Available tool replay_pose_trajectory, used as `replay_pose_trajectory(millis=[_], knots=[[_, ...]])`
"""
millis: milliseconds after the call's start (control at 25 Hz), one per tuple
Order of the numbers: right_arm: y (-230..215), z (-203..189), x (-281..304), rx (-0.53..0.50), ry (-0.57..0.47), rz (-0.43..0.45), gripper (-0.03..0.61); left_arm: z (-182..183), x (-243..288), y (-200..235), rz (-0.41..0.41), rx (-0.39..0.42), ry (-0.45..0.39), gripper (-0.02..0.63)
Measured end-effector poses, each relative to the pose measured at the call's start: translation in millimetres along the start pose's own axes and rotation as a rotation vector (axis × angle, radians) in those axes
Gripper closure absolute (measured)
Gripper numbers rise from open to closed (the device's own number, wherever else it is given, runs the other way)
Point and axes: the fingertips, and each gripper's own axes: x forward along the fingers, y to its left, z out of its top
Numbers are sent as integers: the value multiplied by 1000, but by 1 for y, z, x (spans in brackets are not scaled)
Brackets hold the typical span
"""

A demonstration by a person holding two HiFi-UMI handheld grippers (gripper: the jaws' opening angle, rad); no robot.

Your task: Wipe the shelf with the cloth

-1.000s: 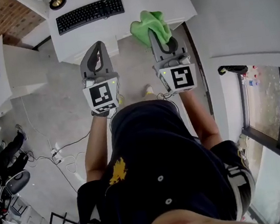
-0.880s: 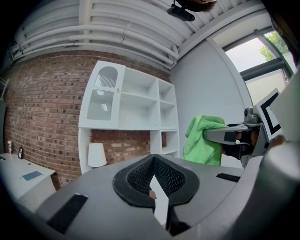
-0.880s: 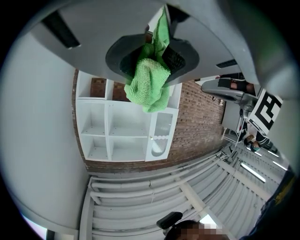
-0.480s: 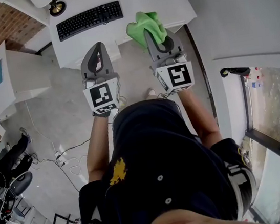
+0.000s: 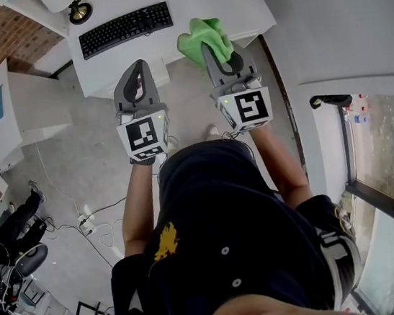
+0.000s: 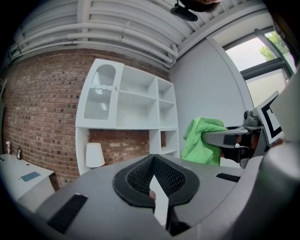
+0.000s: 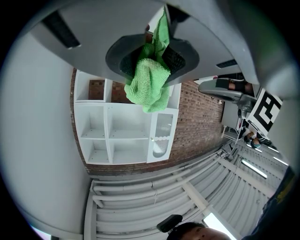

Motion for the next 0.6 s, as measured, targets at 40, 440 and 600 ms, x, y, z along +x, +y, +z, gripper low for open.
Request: replay_pose_trajectory(millis=[40, 440, 600], knots=[[0, 0, 0, 1, 0, 0, 532, 0, 0, 1, 1, 0, 0, 598], [1, 1, 0, -9, 14, 5, 532, 0, 0, 1, 4, -6, 2, 598], [2, 2, -2, -15, 18, 7, 532, -1, 0, 1, 1, -8, 4, 598]])
